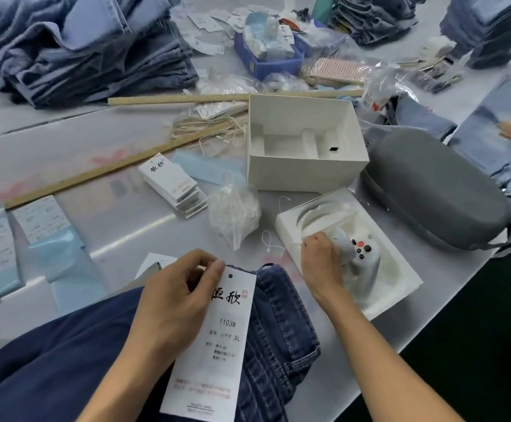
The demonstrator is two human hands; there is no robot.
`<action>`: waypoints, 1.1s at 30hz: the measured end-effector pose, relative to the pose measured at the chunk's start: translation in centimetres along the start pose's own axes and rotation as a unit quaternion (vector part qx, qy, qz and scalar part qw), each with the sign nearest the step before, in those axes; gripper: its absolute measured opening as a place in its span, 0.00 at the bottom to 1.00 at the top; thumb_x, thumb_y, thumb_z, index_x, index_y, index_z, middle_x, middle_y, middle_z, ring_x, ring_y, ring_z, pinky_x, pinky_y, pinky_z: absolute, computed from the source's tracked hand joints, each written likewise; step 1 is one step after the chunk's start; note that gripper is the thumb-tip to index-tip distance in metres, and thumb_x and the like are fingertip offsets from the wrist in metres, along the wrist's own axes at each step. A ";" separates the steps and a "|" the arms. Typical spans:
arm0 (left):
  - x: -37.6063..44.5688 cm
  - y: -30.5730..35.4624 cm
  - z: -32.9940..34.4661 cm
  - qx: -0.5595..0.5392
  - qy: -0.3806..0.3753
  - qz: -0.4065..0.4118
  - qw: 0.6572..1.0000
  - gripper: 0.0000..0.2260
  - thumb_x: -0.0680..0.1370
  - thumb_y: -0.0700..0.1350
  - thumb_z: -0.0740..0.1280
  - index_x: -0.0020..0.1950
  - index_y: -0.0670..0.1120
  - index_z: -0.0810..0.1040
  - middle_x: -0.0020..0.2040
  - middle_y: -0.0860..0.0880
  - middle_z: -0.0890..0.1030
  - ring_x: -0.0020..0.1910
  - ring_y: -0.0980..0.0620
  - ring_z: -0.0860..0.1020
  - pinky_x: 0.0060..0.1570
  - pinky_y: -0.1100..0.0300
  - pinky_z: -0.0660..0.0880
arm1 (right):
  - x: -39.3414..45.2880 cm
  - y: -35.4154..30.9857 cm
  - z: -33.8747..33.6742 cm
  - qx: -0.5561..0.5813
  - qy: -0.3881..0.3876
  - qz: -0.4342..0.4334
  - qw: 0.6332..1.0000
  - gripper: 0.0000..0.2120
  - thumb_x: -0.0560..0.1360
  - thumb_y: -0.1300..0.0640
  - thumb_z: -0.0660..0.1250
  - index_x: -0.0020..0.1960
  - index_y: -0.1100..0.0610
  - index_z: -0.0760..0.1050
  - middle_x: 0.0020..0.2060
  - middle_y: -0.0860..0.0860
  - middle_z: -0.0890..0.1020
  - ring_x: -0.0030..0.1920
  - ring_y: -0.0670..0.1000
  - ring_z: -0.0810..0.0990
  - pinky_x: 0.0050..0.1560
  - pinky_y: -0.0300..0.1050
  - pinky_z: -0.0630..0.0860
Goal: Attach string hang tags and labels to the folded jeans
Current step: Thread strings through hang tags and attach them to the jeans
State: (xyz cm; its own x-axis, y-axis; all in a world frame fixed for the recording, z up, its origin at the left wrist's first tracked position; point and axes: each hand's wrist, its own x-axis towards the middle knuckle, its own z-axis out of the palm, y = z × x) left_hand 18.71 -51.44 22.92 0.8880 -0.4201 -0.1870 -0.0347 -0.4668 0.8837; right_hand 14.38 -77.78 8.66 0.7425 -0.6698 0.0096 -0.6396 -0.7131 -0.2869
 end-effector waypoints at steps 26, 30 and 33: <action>-2.9 -0.2 -3.4 -0.073 -0.096 0.057 0.991 0.17 0.82 0.37 0.63 0.50 0.56 0.87 0.50 0.62 0.85 0.49 0.64 0.82 0.46 0.67 0.76 | -9.6 -13.2 -18.2 0.643 -0.160 0.020 0.748 0.07 0.79 0.63 0.66 0.44 0.56 0.78 0.36 0.61 0.80 0.22 0.47 0.66 0.22 0.37 0.59; -5.9 -0.7 -4.6 -0.101 -0.100 0.112 0.983 0.12 0.77 0.59 0.68 0.55 0.57 0.85 0.51 0.63 0.84 0.52 0.63 0.82 0.51 0.67 0.76 | -14.9 -16.3 -17.4 0.710 -0.191 0.051 0.676 0.03 0.79 0.62 0.66 0.47 0.60 0.77 0.39 0.61 0.84 0.19 0.45 0.65 0.21 0.37 0.57; -6.7 -1.1 -5.1 -0.152 -0.092 0.103 0.979 0.12 0.76 0.60 0.72 0.54 0.55 0.86 0.49 0.58 0.86 0.49 0.59 0.84 0.50 0.64 0.77 | -17.0 -18.4 -15.9 0.726 -0.135 0.070 0.670 0.04 0.80 0.64 0.65 0.47 0.62 0.77 0.40 0.64 0.84 0.25 0.48 0.79 0.24 0.35 0.71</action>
State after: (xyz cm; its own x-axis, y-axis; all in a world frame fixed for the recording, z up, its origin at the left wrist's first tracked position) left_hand 15.19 -44.10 25.36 0.7781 -0.6268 -0.0401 -0.0415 -0.1150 0.9925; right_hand 10.35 -56.60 28.97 0.8300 -0.5069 -0.2327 0.0156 0.4381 -0.8988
